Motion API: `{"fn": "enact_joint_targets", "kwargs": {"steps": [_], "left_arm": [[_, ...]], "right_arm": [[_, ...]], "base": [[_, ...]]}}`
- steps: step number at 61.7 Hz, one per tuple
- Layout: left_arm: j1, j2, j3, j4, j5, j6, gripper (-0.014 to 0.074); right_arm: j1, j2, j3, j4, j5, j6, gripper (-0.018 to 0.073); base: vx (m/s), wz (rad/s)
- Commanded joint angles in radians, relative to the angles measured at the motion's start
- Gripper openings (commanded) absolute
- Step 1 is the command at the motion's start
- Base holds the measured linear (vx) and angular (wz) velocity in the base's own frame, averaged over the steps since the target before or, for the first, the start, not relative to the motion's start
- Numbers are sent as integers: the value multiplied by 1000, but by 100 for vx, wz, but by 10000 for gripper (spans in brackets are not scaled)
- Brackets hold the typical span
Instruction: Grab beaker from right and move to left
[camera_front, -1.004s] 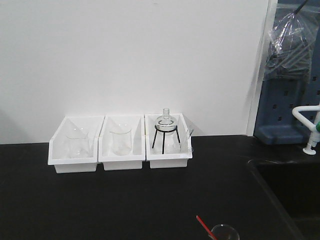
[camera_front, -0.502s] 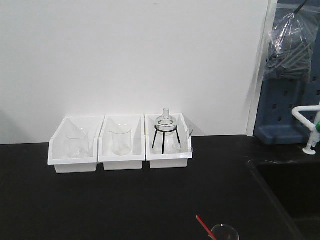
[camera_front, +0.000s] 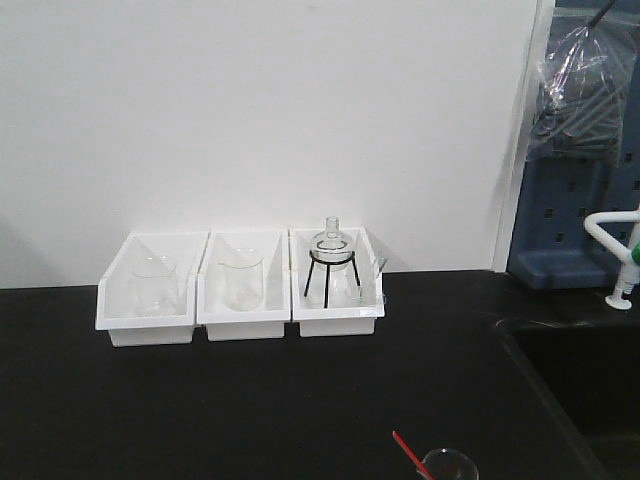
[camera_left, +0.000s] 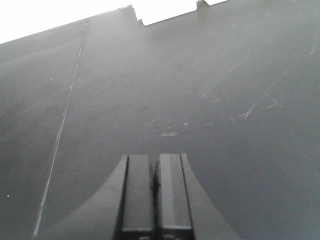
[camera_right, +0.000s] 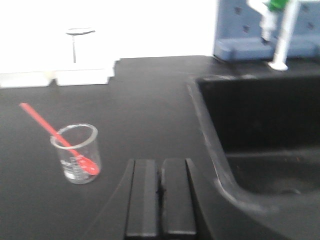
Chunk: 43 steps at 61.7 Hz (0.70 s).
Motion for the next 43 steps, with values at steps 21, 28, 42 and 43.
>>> {"fn": "enact_joint_targets", "kwargs": {"steps": [21, 28, 42, 43], "left_arm": [[-2, -6, 19, 1, -84, -1, -6], [-2, -6, 19, 1, -83, -1, -6], [-2, -6, 19, 1, -83, -1, -6], [-2, -6, 19, 1, -83, -1, -6]], "right_arm": [[-72, -164, 88, 129, -140, -206, -8], [-72, -164, 88, 161, -138, -207, -8], [-72, -164, 88, 160, -138, -206, -8], [-72, -164, 88, 160, -138, -206, -8]], "base": [[0, 0], [0, 0], [0, 0], [0, 0]]}}
